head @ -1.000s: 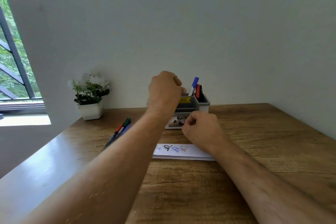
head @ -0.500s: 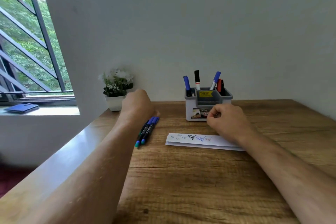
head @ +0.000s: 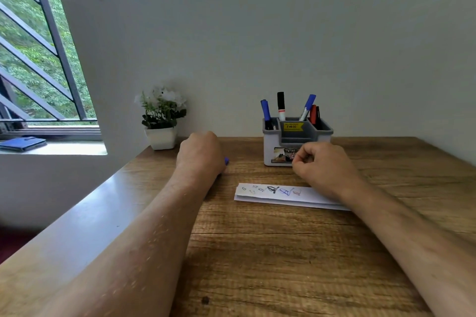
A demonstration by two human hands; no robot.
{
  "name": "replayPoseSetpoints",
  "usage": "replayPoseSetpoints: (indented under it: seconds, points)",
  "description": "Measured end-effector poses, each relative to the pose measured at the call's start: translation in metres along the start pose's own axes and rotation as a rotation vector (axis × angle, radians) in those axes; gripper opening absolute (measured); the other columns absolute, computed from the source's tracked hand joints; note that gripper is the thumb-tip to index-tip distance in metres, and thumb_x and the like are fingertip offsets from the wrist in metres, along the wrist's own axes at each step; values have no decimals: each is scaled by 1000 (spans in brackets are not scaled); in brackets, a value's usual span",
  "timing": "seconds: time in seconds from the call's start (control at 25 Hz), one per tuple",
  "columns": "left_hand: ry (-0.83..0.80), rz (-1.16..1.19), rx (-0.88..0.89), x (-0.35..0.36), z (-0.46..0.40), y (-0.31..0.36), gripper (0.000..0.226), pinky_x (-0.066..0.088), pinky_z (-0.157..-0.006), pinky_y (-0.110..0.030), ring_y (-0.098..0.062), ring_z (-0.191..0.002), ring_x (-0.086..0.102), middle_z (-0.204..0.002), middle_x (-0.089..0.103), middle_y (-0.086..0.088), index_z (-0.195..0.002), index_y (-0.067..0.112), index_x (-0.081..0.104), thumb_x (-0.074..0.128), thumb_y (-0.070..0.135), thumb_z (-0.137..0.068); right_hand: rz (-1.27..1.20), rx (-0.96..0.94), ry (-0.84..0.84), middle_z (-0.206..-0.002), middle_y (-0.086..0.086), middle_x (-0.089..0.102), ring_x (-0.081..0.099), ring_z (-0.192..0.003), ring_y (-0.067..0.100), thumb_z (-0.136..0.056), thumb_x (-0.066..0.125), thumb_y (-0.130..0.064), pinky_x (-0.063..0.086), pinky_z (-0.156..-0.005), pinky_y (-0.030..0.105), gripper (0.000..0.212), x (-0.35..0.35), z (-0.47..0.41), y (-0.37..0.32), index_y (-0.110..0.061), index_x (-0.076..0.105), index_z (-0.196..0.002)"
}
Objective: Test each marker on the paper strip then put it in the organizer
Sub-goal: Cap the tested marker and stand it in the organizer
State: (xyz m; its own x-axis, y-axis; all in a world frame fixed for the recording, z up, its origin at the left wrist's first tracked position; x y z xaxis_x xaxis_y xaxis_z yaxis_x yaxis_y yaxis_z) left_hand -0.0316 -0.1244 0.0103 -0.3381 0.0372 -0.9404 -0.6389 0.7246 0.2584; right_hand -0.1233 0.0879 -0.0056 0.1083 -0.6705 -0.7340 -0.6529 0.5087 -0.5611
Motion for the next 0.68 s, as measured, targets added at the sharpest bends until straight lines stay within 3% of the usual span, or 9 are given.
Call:
replayPoseSetpoints:
  seconds: [0.16,0.4,0.6,0.68]
  points:
    - [-78,-13,-10,6,3,4,44,48,-63,-32,-21,-75,54,-79,54,-4,-85,14,57,87,40,-68,-6,-2,-4,-85,-5,64,58,-76,6,-91,65,-19,44,-63,19,10,0,0,0,-25,64,-83]
    - [-83,100,-31,7,6,6,40,48,-60,-32,-21,-76,60,-86,63,-5,-99,9,66,85,33,-73,-6,-4,1,-83,-5,65,58,-73,6,-90,65,-19,41,-59,18,10,-2,1,0,-24,65,-82]
    - [102,497,-30,-9,9,7,17,48,-52,-24,-13,-67,66,-78,71,-1,-89,16,76,79,26,-76,-22,-24,2,-81,-6,64,58,-73,6,-90,65,-18,43,-61,19,11,-4,4,-3,-26,65,-82]
    - [184,673,6,-17,13,9,15,52,-58,-23,-8,-66,67,-76,73,4,-90,19,78,78,29,-78,-34,-50,16,-79,-8,63,57,-72,6,-91,65,-20,41,-61,18,9,-5,5,-5,-27,65,-84]
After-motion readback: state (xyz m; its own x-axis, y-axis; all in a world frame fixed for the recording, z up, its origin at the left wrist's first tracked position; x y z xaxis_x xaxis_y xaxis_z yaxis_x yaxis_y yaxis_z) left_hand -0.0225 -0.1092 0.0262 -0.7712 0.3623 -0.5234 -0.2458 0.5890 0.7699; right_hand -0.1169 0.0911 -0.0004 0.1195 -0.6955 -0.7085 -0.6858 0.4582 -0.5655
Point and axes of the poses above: each hand's wrist, its own z-axis away from the middle knuckle, its own x-axis out of the palm, y = z × x, the point moved 6 cm from there along -z, towards the middle knuckle
